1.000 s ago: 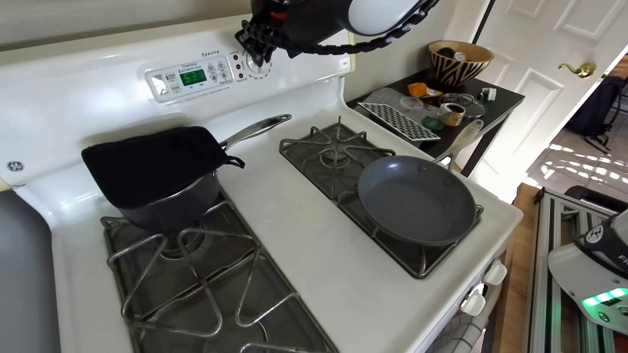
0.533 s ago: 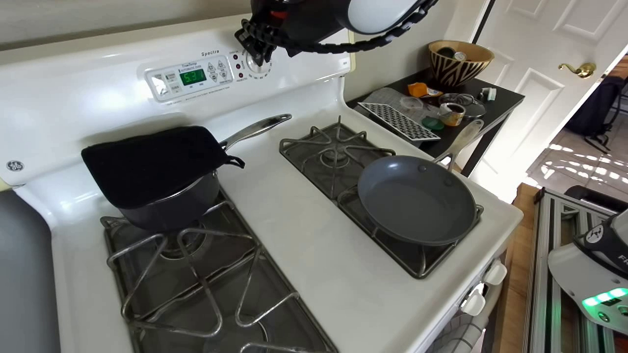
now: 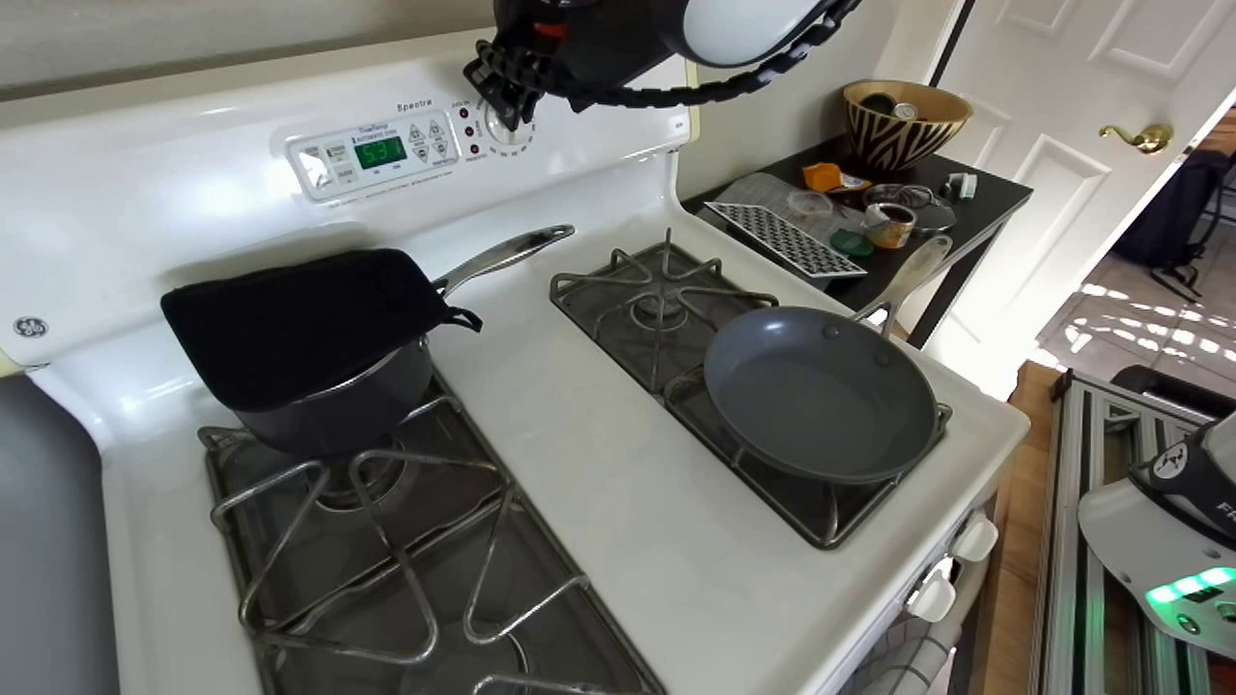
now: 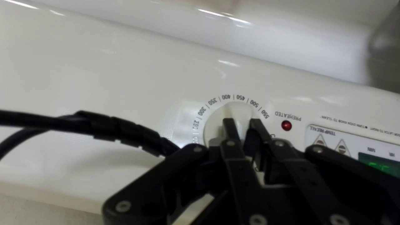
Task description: Turn the stove on the switch to the left
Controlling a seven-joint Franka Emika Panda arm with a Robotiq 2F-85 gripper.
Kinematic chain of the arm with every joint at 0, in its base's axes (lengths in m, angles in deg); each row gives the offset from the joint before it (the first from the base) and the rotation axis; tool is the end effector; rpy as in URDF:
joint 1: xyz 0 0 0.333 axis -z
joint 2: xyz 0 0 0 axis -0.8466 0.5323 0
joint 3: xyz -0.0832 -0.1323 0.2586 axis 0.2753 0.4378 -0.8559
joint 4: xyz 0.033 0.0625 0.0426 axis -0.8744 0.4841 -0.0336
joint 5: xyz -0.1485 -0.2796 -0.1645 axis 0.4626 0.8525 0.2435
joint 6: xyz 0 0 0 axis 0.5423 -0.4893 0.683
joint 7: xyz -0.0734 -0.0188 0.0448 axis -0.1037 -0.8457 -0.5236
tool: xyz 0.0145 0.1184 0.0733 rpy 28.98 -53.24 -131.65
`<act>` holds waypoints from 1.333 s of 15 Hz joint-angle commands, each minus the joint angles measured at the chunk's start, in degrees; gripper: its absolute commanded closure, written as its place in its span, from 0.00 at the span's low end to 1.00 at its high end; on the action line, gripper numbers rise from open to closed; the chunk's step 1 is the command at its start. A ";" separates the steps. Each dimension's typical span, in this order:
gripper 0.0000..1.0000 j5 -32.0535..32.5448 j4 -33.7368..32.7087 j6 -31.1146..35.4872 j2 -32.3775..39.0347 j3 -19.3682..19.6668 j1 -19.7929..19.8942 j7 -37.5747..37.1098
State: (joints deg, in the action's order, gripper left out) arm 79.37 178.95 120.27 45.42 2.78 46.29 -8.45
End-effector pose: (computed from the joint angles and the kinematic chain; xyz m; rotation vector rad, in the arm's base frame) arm 0.6228 0.1352 0.4165 2.8023 -0.0776 0.8749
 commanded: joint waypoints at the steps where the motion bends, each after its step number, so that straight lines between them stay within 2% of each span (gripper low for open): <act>1: 0.98 -0.70 -1.32 -4.70 0.51 -0.05 -0.60 5.42; 9: 0.98 4.22 -4.17 -13.00 1.75 0.16 -2.38 14.76; 13: 0.98 5.72 -4.21 -13.88 2.25 0.20 -2.17 15.23; 14: 0.90 5.75 -4.31 -13.50 2.33 0.25 -1.97 14.86; 15: 0.67 6.12 -4.37 -13.18 2.29 0.38 -1.91 14.07; 17: 0.63 4.54 -4.36 -12.97 1.69 -0.09 -1.65 14.17; 20: 0.40 2.95 -4.57 -13.14 0.67 -0.86 -1.76 14.42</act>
State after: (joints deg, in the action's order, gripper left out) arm 83.82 174.71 107.01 47.00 2.99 44.51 6.43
